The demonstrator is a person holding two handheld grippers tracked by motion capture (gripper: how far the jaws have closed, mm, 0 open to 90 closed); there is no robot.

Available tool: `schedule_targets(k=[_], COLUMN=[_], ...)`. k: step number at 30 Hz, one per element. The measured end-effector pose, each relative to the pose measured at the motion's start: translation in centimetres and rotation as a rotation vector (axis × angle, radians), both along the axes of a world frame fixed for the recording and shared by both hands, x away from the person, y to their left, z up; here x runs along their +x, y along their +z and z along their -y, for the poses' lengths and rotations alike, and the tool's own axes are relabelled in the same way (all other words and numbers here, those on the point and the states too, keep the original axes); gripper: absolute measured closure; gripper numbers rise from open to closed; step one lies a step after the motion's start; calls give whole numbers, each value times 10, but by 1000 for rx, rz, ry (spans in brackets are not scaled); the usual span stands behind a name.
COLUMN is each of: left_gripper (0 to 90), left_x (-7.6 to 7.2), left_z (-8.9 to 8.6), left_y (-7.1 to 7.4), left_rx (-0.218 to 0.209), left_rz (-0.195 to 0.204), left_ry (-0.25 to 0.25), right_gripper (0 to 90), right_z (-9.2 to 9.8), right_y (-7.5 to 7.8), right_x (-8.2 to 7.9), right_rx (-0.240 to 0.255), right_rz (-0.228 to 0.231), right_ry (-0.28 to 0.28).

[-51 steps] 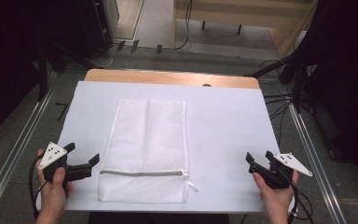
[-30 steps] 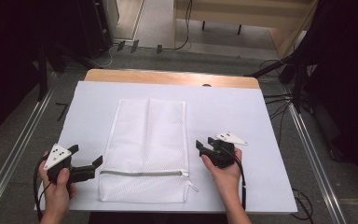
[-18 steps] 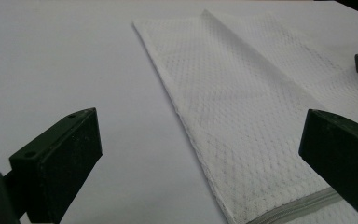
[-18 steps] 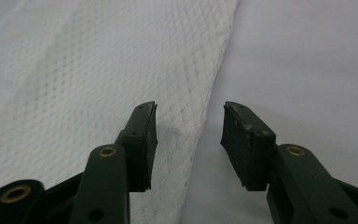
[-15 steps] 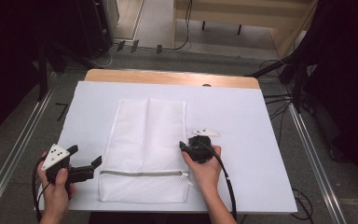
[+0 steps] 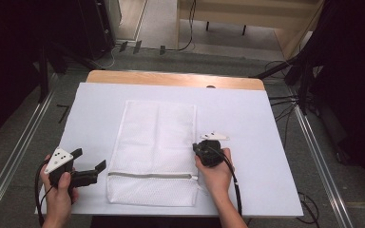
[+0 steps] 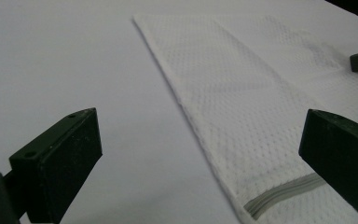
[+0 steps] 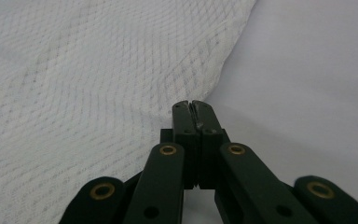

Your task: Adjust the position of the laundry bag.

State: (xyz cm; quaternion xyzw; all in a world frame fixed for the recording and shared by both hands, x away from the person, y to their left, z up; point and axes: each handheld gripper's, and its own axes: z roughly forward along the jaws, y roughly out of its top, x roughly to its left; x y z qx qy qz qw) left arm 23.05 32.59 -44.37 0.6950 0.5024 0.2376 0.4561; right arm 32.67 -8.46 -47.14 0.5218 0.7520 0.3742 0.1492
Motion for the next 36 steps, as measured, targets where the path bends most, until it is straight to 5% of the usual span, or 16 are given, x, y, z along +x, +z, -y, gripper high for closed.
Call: schedule_targets(k=[7,16,18,19,20,25,29,36], left_gripper=[0,0,0,0,0,0,0,0], left_x=[-1,-2,-2,-3,-3,-3,-3,-4], left_z=[2,7,6,6,6,7,13,20], left_y=[0,0,0,0,0,0,-1,0], left_rx=[-2,5,4,2,1,-12,0,4], left_rz=[-3,-5,-6,-6,-7,-6,-8,-7], left_ry=[-13,-27,-30,-28,-28,-30,-47,-74], right_gripper=[900,893,825,688,688,515,416,404], right_z=[39,63,65,68,68,84,110,114], right_y=[5,7,6,7,7,18,15,15], right_x=[6,23,25,24,24,-3,-40,-84], right_rx=[-25,-71,-77,-34,-34,2,84,65], right_rz=[3,8,10,8,8,70,52,50], right_ry=[-26,-12,-29,-37,-37,-71,-102,-78])
